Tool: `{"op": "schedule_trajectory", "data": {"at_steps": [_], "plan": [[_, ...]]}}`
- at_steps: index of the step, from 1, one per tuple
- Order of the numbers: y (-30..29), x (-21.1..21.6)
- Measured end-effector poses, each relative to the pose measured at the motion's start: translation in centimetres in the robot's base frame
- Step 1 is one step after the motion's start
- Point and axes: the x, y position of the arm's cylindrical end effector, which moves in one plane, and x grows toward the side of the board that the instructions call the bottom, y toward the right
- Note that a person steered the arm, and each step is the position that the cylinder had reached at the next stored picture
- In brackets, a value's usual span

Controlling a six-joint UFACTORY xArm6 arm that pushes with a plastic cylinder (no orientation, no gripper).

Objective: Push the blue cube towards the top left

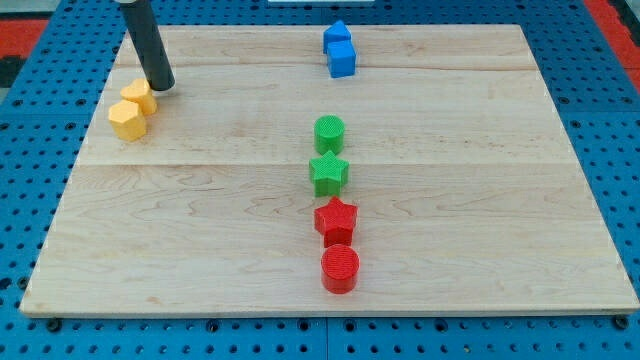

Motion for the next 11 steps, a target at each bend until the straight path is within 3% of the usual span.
{"op": "schedule_trajectory", "data": {"at_steps": [1, 2, 4, 5, 8, 9, 10, 11], "plan": [[-0.3, 2.2], [3.4, 3.1], [25.4, 0.8], [28.4, -5.3], [10.5, -5.2], [10.3, -2.0], [4.3, -4.5], [2.2, -6.6]]}}
